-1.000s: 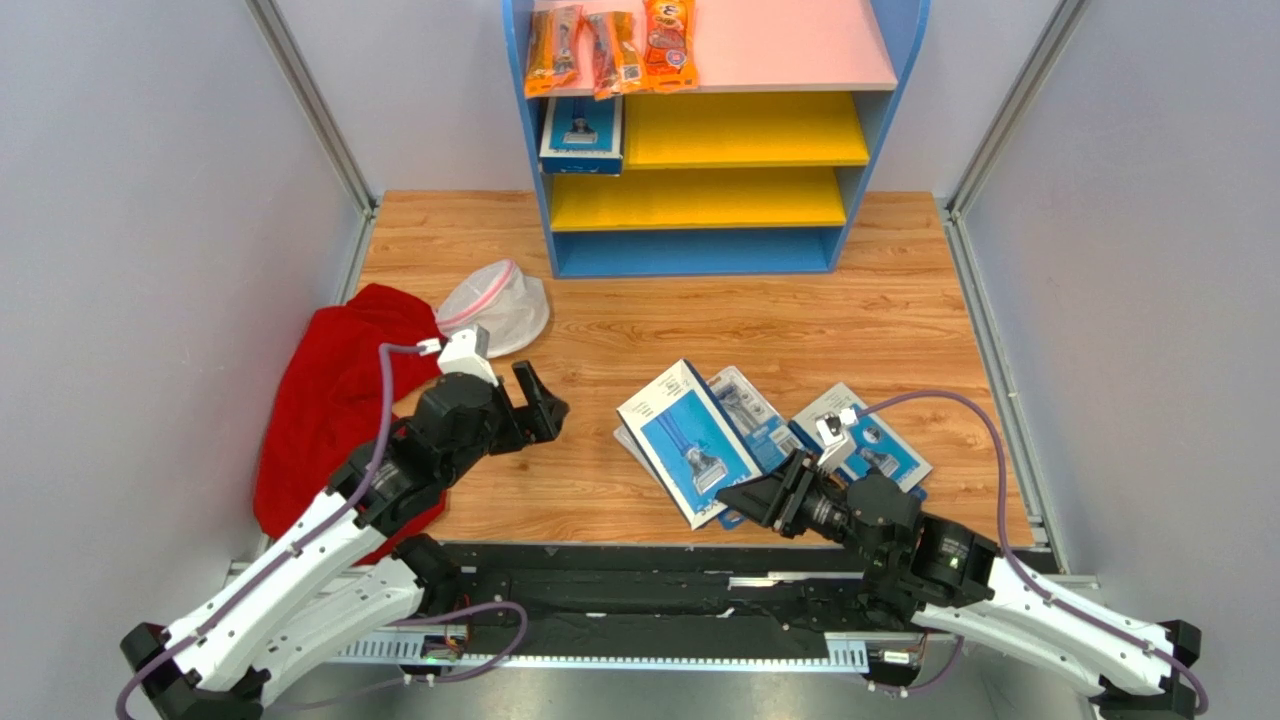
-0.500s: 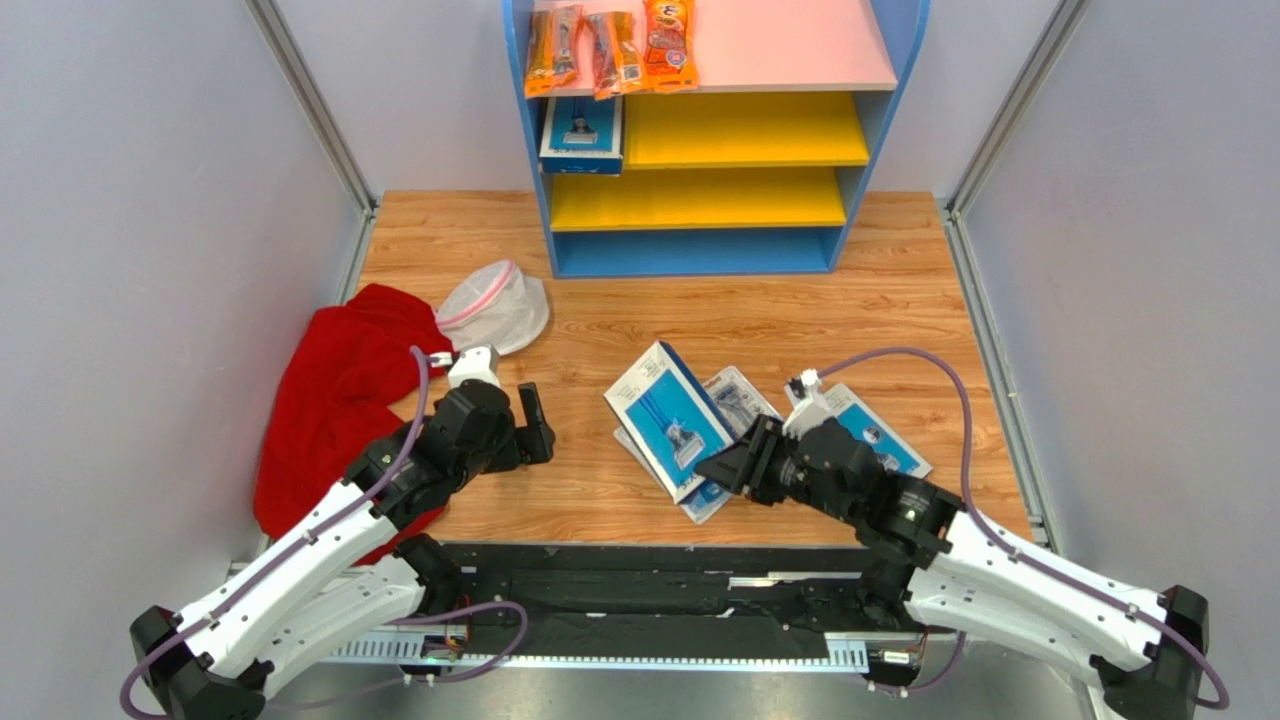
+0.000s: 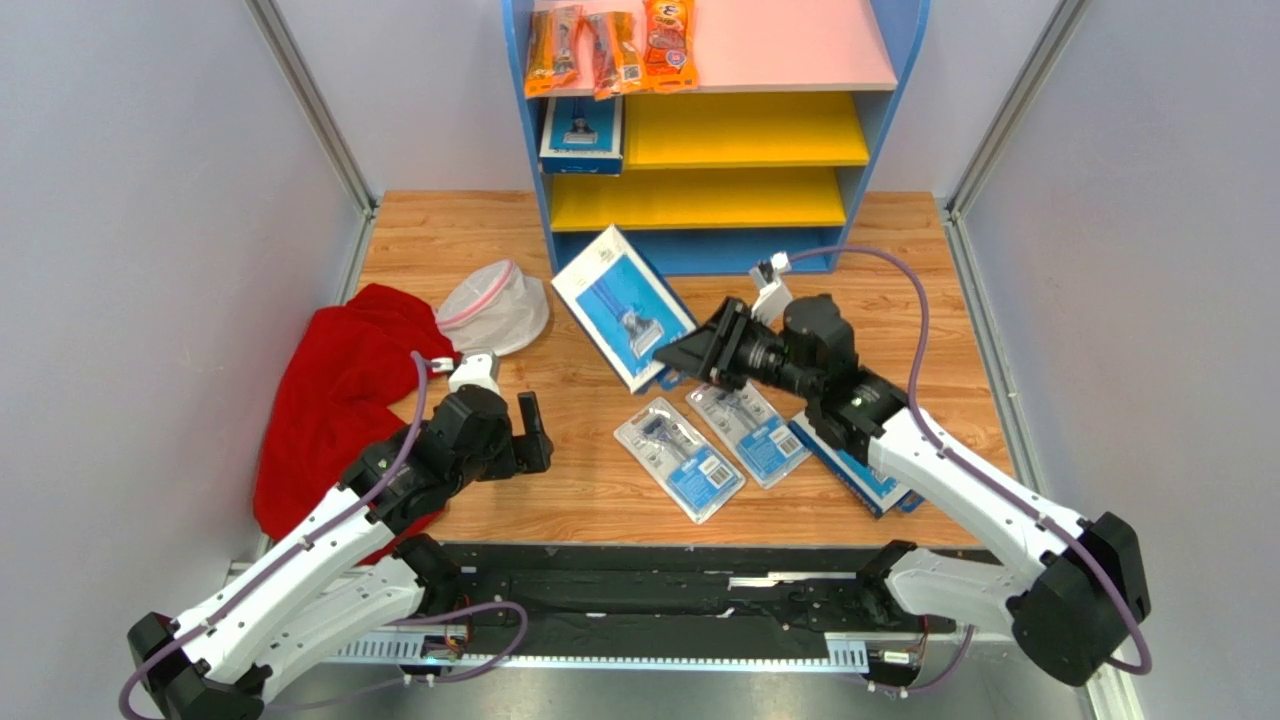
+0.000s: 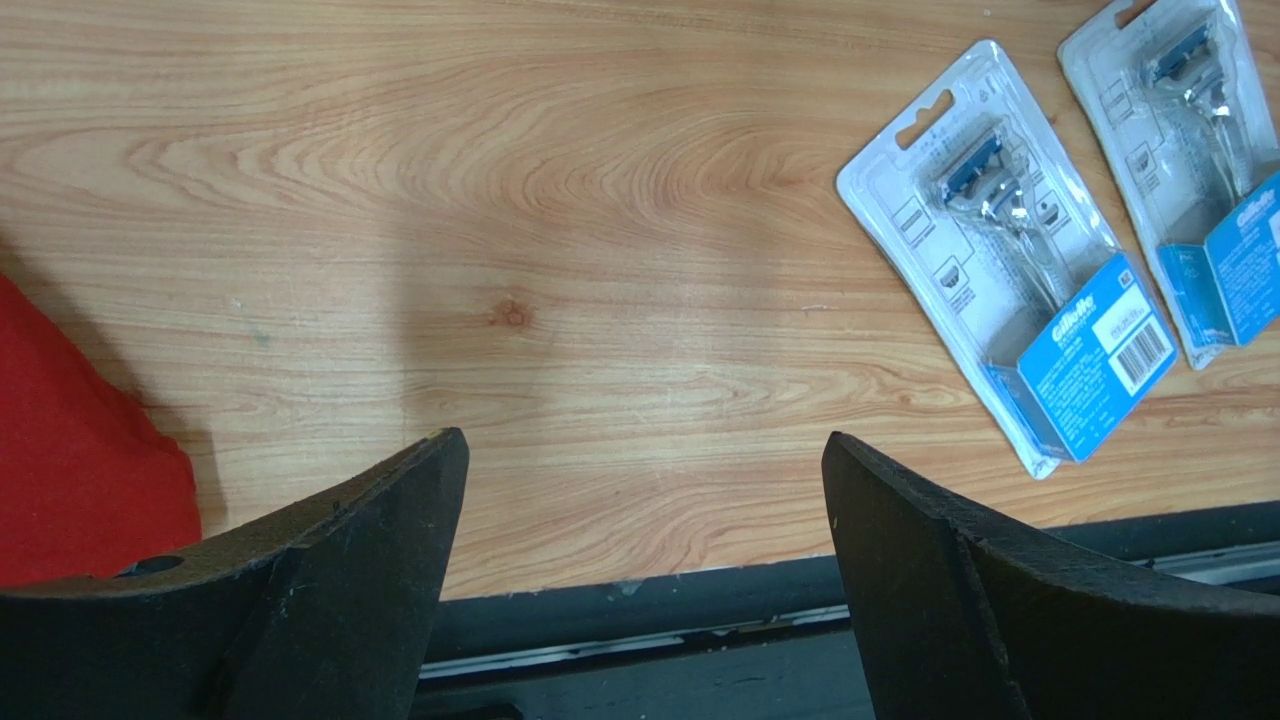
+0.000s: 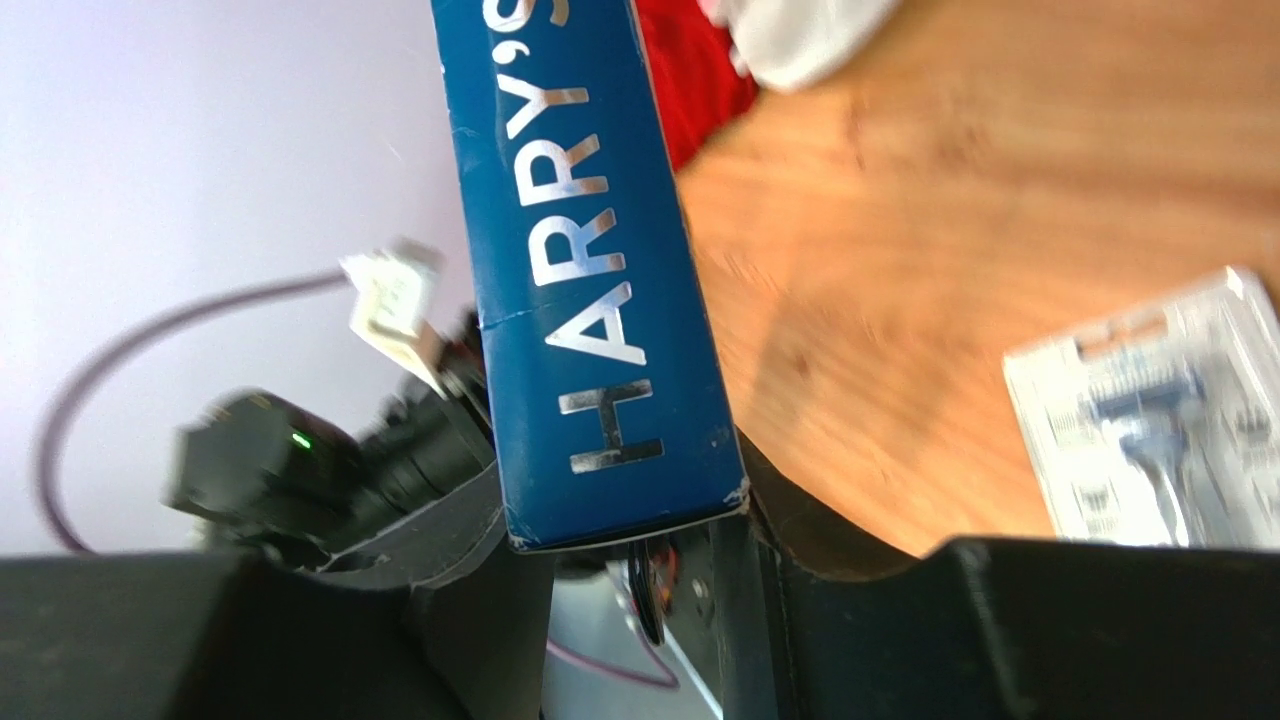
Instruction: Place and organize the shaving razors onto the shelf
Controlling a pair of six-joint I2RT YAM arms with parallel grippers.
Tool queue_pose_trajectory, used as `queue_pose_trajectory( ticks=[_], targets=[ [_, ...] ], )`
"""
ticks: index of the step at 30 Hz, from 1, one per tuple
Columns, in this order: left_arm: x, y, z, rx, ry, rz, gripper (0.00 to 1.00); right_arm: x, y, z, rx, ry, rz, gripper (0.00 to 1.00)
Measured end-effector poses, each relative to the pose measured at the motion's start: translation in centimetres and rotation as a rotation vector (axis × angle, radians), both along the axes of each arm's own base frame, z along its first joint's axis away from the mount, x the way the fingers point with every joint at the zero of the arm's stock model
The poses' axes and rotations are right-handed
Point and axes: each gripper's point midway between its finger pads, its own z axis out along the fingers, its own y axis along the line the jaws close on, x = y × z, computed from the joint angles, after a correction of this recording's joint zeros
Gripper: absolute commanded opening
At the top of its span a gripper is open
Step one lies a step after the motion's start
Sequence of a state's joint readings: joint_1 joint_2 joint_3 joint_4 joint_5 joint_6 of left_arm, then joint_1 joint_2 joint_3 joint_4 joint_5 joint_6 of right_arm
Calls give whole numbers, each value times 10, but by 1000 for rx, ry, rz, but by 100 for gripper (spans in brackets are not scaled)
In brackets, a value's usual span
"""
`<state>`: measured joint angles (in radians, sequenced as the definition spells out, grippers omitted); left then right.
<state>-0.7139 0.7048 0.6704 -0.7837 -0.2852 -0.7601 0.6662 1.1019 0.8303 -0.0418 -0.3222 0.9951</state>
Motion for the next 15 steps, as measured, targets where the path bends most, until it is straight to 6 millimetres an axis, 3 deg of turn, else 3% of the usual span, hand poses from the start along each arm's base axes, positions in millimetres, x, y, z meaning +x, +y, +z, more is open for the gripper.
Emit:
queue_pose_trajectory(
  ticks=[7, 10, 15],
  targets=[
    [-4, -1, -5, 0, 12, -19, 96, 69, -19, 47, 136, -48, -84, 0],
    [-4, -1, -4, -2, 7, -26, 96, 99, -35, 55, 178, -34, -139, 0],
    [-3, -2, -3, 3, 1, -35, 96, 133, -53, 58, 240, -3, -187, 0]
  ],
)
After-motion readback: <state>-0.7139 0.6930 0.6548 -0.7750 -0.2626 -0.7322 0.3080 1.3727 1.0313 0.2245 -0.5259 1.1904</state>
